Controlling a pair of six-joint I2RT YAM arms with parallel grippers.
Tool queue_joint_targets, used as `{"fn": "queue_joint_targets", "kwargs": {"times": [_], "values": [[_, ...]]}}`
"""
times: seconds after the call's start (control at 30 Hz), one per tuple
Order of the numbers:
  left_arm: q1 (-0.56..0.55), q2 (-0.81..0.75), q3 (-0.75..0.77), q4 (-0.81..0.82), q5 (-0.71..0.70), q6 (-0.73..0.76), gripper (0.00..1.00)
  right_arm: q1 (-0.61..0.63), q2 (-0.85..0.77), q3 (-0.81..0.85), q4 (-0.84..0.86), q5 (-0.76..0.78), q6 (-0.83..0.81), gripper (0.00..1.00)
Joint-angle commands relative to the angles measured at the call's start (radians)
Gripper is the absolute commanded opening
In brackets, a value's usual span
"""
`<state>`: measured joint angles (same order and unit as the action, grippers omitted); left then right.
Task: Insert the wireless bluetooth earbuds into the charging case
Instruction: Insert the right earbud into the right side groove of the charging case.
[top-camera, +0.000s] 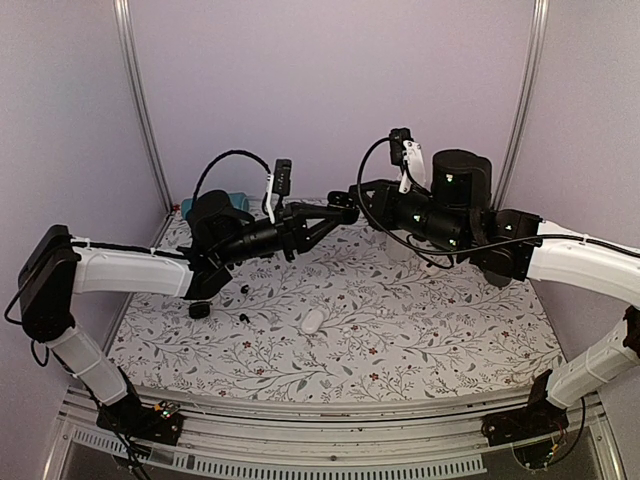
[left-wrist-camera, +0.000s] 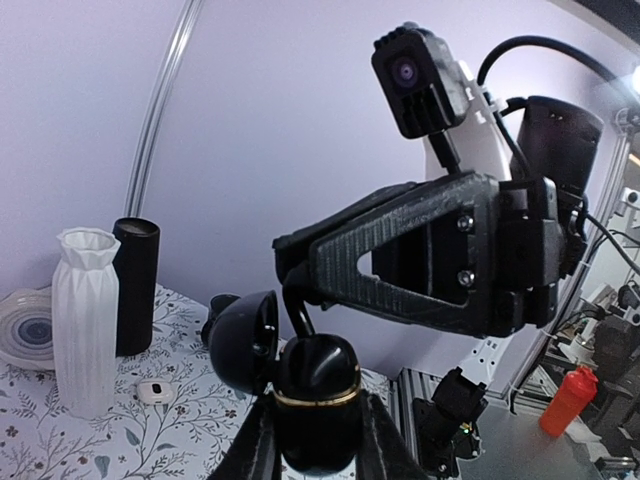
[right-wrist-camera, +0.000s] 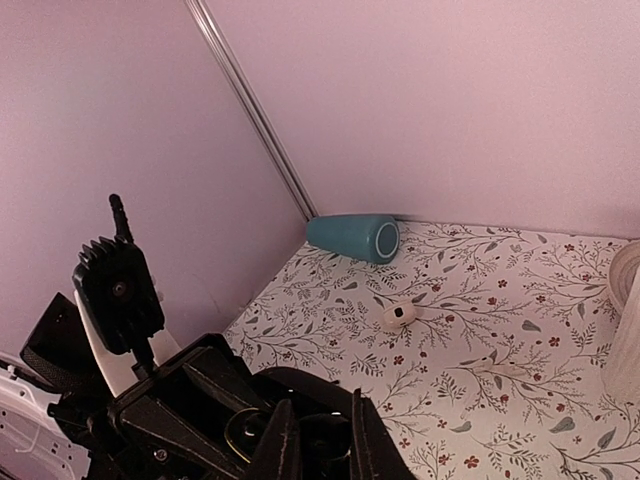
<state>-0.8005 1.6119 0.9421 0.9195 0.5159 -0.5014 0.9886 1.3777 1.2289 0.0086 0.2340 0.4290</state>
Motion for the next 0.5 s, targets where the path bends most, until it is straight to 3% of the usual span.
{"fn": "queue_joint_targets", "kwargs": {"times": [0.0, 0.47], "values": [[-0.004, -0.047, 0.027, 0.027, -0.043, 0.038, 0.00, 0.013, 0.012, 0.002, -0.049, 0.004, -0.013, 0.12], [-0.004, -0.053, 0.024, 0.015, -0.065, 0.064, 0.00, 0.019, 0.026, 0.025, -0.071, 0.002, -0.021, 0.12]]}}
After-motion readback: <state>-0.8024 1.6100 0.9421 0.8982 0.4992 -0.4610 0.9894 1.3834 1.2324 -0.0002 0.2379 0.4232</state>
